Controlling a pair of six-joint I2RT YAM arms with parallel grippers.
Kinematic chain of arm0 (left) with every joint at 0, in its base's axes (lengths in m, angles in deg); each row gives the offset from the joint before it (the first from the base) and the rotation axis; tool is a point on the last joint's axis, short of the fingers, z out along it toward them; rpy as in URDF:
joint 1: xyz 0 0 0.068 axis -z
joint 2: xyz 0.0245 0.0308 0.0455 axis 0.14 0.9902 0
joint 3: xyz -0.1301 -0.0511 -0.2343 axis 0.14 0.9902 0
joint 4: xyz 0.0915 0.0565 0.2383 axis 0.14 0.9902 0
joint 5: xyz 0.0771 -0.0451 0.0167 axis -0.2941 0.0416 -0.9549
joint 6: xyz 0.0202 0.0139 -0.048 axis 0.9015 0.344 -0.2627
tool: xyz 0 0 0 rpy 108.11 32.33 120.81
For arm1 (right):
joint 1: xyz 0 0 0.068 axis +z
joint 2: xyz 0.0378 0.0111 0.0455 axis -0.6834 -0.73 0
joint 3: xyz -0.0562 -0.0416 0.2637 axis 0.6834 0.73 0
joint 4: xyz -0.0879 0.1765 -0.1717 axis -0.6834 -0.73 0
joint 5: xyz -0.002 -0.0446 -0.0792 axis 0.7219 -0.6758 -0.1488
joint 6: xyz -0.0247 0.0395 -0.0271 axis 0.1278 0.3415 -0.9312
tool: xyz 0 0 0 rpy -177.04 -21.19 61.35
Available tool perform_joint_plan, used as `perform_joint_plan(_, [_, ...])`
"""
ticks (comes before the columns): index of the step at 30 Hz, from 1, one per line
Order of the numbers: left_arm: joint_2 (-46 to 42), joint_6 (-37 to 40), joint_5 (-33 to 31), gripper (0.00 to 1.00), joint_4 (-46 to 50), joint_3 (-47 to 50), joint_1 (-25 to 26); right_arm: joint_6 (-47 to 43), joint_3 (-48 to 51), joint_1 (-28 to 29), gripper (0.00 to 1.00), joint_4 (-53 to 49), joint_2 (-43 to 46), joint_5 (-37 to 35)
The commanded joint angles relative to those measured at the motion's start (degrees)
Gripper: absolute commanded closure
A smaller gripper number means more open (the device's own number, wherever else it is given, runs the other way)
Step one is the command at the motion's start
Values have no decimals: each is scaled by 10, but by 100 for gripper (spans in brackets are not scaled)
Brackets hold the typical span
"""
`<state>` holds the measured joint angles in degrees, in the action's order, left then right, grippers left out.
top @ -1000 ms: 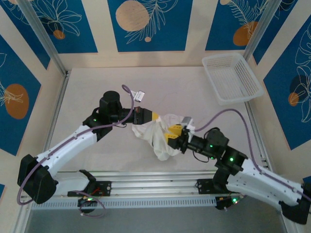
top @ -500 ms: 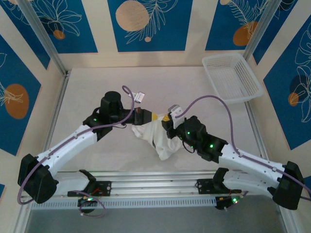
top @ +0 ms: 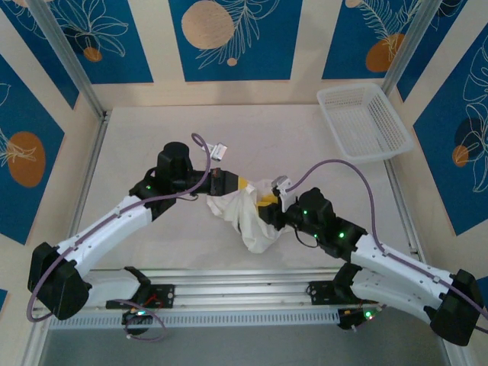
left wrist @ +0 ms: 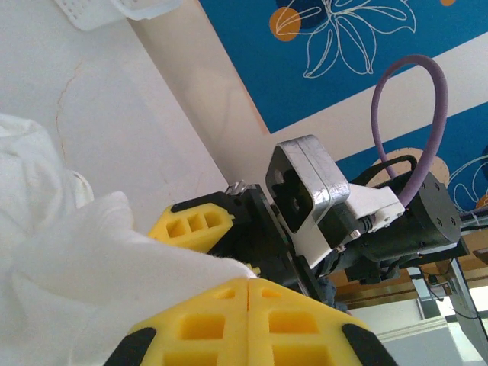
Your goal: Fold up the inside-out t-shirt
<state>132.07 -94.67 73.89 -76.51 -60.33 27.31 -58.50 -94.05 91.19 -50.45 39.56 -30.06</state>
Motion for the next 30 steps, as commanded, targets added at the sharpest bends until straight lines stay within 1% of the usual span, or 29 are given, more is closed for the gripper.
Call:
perform_joint_plan(1, [-10, 0, 10, 100, -11, -9, -4, 0, -8, -1, 61, 37, -14, 42])
perform_joint_plan(3, [-13, 4, 7, 100, -5, -6, -5, -6, -13, -1, 53, 45, -24, 57])
perform_joint_plan(5, [-13, 6, 5, 100, -2, -6, -5, -8, -19, -1, 49, 53, -34, 65])
perform_joint_plan(8, [-12, 6, 4, 100, -2, -6, -5, -6, -25, -1, 48, 60, -39, 48])
perform_joint_plan(10, [-11, 5, 6, 100, -4, -7, -5, -13, -19, -1, 50, 75, -35, 53])
perform_joint_plan(12, [-12, 6, 9, 100, -5, -9, -5, -22, -14, -1, 66, 88, -32, 77])
perform_joint_plan(14, [-13, 27, 8, 100, 24, -17, -9, -17, -23, -5, 94, 75, -33, 107])
perform_joint_plan(15, [-15, 43, -2, 100, 51, -23, -16, -2, -27, -11, 100, 70, -30, 125])
perform_joint_plan(17, [-16, 70, -28, 100, 108, -27, -45, 42, -19, -35, 100, 94, -16, 197])
perform_joint_plan(20, [0, 101, -39, 100, 143, -22, -91, 109, 0, -68, 100, 152, 2, 295])
perform_joint_plan(23, [27, 97, -9, 100, 118, -14, -101, 133, 3, -77, 100, 168, 13, 330])
perform_joint_plan(25, [36, 87, 4, 100, 99, -10, -101, 133, 3, -77, 100, 155, 20, 318])
perform_joint_plan(27, [32, 86, 0, 100, 89, -5, -102, 130, -2, -78, 100, 111, 21, 261])
perform_joint_plan(28, [28, 87, -3, 100, 88, -4, -102, 136, -11, -78, 94, 71, 18, 207])
perform_joint_plan(29, [25, 87, -4, 100, 90, -3, -102, 147, -21, -78, 79, 32, 11, 154])
perform_joint_plan(30, [22, 85, -2, 100, 89, -3, -102, 156, -31, -79, 73, 3, 0, 131])
